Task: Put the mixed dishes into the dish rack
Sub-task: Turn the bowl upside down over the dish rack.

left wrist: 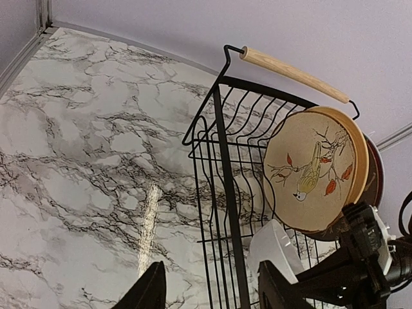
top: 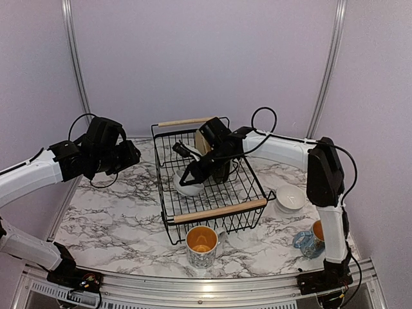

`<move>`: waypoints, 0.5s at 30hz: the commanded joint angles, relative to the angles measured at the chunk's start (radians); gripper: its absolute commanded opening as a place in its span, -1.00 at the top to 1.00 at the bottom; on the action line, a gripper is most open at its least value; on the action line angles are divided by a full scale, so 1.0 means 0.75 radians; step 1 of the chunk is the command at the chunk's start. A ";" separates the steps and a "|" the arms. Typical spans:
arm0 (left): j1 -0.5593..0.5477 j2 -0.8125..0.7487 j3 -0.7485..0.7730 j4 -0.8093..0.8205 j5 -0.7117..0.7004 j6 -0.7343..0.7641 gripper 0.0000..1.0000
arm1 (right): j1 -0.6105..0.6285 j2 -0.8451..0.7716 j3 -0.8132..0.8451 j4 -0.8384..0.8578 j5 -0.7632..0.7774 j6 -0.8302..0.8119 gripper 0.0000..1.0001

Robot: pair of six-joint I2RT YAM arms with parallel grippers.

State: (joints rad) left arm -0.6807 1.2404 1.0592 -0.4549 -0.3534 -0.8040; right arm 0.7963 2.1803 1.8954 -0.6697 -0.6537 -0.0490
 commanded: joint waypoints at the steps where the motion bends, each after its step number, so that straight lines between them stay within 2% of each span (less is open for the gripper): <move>1: 0.004 -0.012 0.024 -0.051 -0.029 -0.012 -0.01 | -0.019 0.012 0.027 0.147 -0.367 0.215 1.00; 4: 0.004 -0.008 0.033 -0.062 -0.032 -0.021 -0.01 | -0.046 0.039 0.002 0.249 -0.512 0.343 1.00; 6: 0.004 -0.001 0.044 -0.075 -0.034 -0.025 -0.01 | -0.064 0.037 -0.074 0.403 -0.634 0.500 1.00; 7: 0.004 0.004 0.054 -0.084 -0.034 -0.026 -0.01 | -0.074 0.011 -0.169 0.579 -0.671 0.627 1.00; 10: 0.002 0.021 0.083 -0.116 -0.030 -0.028 -0.01 | -0.099 -0.092 -0.502 1.308 -0.645 1.166 1.00; 12: 0.001 0.031 0.108 -0.148 -0.031 -0.025 -0.01 | -0.103 -0.064 -0.553 1.534 -0.652 1.444 1.00; 15: 0.000 0.027 0.127 -0.170 -0.061 -0.013 -0.01 | -0.103 -0.029 -0.634 1.915 -0.619 1.743 1.00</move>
State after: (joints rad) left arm -0.6807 1.2530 1.1122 -0.5259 -0.3626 -0.8227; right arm 0.7284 2.1597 1.4464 0.2104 -1.1004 0.8078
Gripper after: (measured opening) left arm 0.505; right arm 0.023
